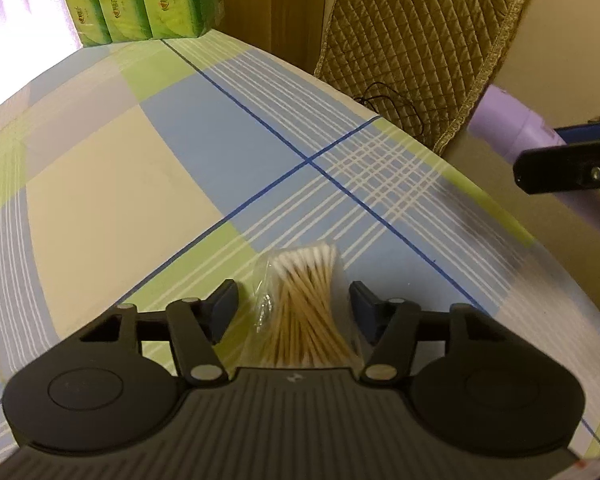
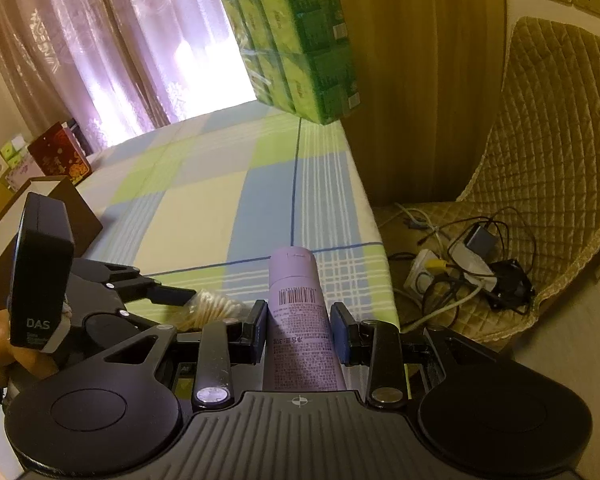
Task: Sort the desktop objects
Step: 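Grasp the cotton swab bag with the left tool while the right tool holds the tube, then carry the swab bag and lavender tube over the open box with both tools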
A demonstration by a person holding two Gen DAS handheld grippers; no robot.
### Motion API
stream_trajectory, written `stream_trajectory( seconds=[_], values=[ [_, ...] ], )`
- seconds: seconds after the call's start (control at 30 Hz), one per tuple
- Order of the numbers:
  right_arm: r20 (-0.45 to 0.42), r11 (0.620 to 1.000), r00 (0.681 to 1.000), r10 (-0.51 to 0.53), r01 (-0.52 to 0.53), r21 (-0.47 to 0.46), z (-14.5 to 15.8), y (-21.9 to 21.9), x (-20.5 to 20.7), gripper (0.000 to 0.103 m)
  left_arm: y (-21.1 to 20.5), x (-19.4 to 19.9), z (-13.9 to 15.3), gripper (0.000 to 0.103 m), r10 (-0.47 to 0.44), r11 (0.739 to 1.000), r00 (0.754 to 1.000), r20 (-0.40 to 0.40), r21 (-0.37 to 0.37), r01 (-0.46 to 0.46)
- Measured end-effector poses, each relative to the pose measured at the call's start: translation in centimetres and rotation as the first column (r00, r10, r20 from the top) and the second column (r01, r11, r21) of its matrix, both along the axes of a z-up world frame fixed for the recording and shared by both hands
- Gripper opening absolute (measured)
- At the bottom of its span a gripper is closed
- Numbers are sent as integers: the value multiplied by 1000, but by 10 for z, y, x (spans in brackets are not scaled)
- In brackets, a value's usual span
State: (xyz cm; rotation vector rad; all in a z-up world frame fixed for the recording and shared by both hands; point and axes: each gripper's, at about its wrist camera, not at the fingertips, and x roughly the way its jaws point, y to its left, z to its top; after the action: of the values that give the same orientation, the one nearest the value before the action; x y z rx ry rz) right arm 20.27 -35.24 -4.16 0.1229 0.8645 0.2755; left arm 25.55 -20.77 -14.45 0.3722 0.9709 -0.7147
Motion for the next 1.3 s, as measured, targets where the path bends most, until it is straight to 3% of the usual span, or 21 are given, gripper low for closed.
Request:
stream_trajectory(
  seconds=[0.13, 0.23, 0.47, 0.6, 0.93, 1.3],
  values=[
    [-5, 1000, 1000, 18, -18, 5, -3, 2, 1, 31, 5, -8, 4, 30, -16, 1000, 1000, -8, -9, 16],
    [-13, 999, 999, 39, -39, 15, -6, 7, 1, 31, 16, -14, 6, 25, -8, 1000, 1000, -21, -9, 7],
    [-30, 993, 993, 112, -111, 44, -12, 26, -3, 31, 58, -42, 10, 22, 64, 998, 997, -42, 14, -63],
    [-38, 983, 984, 176, -173, 58, -14, 43, -7, 31, 89, -62, 15, 21, 150, 989, 987, -54, 17, -150],
    [-43, 928, 929, 368, -364, 81, -12, 100, -23, 31, 155, -119, 68, 21, 374, 923, 927, -17, -88, -374],
    [-13, 851, 856, 517, -512, 117, 14, 182, -54, 31, 229, -147, 132, 21, 484, 867, 873, 61, -169, -469]
  ],
)
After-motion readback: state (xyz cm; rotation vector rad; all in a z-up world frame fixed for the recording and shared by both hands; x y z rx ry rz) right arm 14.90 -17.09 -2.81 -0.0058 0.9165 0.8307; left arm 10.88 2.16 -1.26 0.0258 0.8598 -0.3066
